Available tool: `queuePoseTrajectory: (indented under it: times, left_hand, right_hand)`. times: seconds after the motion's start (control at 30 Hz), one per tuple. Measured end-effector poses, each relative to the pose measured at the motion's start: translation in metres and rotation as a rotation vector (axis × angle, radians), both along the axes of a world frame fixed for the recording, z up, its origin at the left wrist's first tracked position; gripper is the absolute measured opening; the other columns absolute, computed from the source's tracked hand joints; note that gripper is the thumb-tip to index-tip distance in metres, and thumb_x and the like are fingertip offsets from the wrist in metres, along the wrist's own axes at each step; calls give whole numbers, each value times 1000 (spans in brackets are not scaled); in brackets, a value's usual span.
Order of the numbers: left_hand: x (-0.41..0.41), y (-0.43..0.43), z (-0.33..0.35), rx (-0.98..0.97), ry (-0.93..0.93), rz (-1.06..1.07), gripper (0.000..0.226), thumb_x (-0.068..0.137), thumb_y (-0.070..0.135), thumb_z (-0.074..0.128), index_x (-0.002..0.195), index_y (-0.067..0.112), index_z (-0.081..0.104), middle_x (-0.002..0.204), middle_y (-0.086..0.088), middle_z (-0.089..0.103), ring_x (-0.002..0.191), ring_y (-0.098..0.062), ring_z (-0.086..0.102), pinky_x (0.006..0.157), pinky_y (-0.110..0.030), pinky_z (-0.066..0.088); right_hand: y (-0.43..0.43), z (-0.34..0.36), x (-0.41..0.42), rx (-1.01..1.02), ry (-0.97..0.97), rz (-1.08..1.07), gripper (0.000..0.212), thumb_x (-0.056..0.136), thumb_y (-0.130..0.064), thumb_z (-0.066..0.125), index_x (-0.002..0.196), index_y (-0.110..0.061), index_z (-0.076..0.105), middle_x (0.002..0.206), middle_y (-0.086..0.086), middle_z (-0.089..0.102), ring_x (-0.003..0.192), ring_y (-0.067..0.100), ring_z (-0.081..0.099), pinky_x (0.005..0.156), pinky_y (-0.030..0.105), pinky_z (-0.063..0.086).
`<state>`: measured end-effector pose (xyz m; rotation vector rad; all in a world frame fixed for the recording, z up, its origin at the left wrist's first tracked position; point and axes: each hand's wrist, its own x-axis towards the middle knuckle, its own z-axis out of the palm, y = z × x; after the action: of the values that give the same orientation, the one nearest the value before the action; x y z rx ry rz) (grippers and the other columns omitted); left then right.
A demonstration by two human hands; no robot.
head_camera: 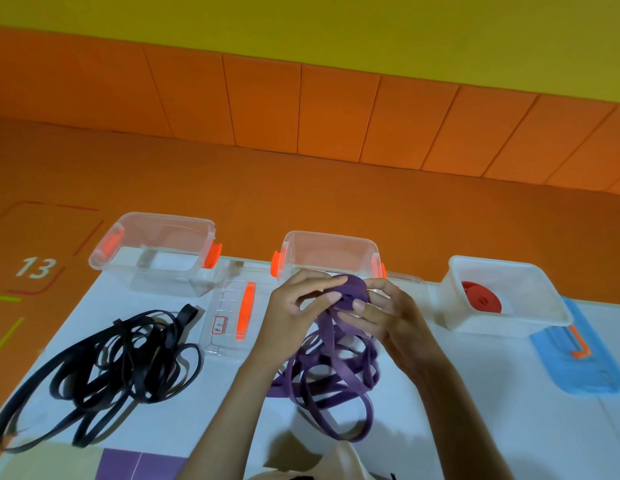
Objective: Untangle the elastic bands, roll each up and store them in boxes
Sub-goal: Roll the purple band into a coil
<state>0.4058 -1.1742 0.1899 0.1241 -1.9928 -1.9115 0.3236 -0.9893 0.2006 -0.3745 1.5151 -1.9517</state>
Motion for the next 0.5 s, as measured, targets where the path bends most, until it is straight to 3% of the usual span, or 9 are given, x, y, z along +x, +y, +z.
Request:
queuePoseTrajectory:
  times: [0.13,0.23,0.4,0.5]
  left_hand:
    - [-3,0,10,-115,41,88,19,92,29,79,104,43,76,110,15,76,107,-15,72,92,-23,55]
    - [-3,4,12,-117,89,100,14,89,33,80,99,43,79,109,18,76,108,-14,73,92,-20,54]
    - [-4,-3,13,-28,66,-21,28,91,24,82,117,35,81,119,5,76,119,-22,70,102,-34,57]
    - [-2,-4,20,45,57,-114,38,90,27,82,126,39,77,121,5,73,120,-18,68,102,-25,54]
  right_hand:
    - [0,9,-5,185,198,-37,30,83,-22,86,110,-19,73,113,8,77,100,31,77,78,34,63]
    - [2,16,-8,159,238,-119,25,83,-24,85,106,-18,76,103,6,78,85,32,80,70,31,64]
    - [7,23,-9,113,235,-206,32,84,-26,86,114,-17,78,92,16,74,83,38,79,72,36,66]
    - [9,29,-10,47,234,-166,33,86,-28,85,113,-11,76,103,22,73,93,39,78,77,39,66]
